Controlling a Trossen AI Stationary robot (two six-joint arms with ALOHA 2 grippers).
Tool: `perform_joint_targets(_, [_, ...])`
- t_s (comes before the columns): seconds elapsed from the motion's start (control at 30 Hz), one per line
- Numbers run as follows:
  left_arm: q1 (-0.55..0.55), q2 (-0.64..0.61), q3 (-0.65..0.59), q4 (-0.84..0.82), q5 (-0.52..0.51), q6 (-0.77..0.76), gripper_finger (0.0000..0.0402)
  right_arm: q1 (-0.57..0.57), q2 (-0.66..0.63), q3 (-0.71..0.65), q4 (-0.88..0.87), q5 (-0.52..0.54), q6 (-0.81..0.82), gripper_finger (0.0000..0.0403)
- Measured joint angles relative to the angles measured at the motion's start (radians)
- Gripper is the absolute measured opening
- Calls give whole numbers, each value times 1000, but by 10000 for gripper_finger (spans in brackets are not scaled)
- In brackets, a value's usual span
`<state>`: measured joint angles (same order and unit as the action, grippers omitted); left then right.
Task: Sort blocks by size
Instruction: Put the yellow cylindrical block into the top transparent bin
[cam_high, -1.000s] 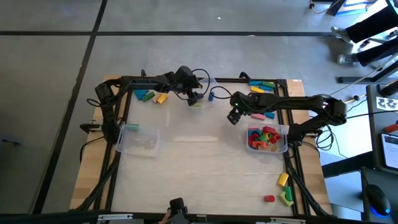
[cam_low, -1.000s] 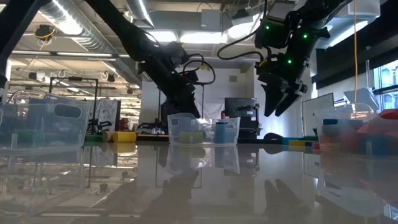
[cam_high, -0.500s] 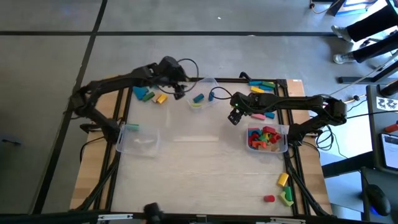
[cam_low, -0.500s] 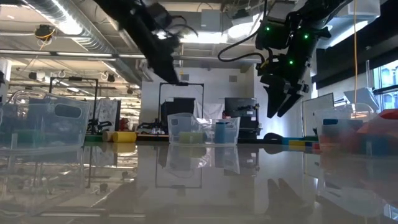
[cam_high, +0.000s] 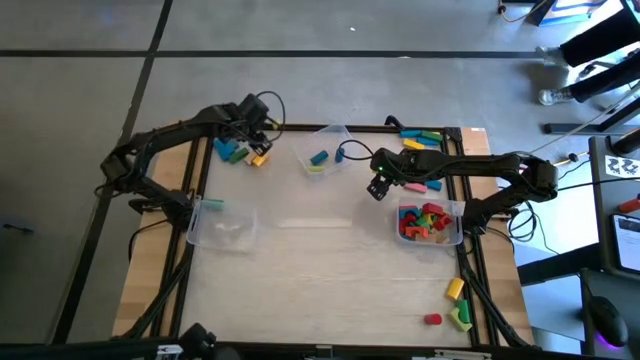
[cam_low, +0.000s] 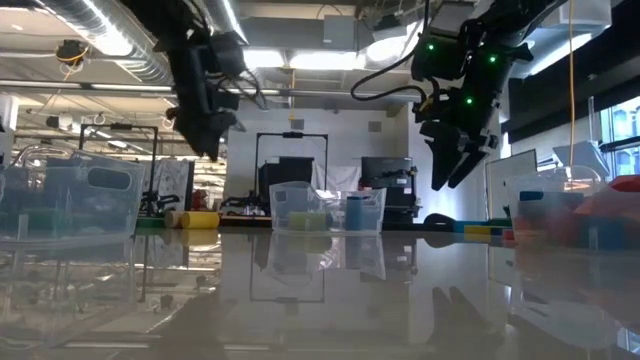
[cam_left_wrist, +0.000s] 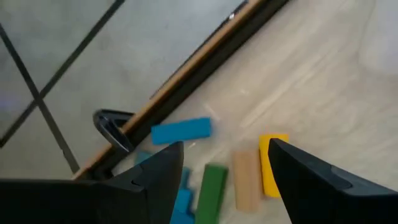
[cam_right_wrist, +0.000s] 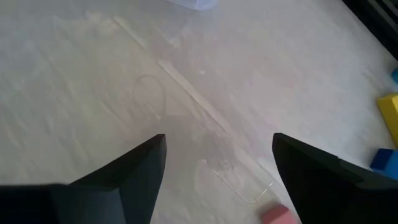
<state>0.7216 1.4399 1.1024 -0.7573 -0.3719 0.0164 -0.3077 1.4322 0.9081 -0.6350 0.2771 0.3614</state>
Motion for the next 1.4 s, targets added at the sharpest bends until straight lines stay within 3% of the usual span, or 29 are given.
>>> perform_joint_targets(0.2, [-1,0,-77,14,136,-11,230,0,0,0,0,0,0,293])
perform_joint_targets(0.47, [-6,11,-177,83,192,-62,230,0,0,0,-1,0,0,293])
perform_joint_targets(1.23, [-27,241,-212,250,214,-24,230,0,0,0,-3,8,0,293])
perform_joint_targets(1.4, [-27,259,-210,259,218,-24,203,0,0,0,-3,8,0,293])
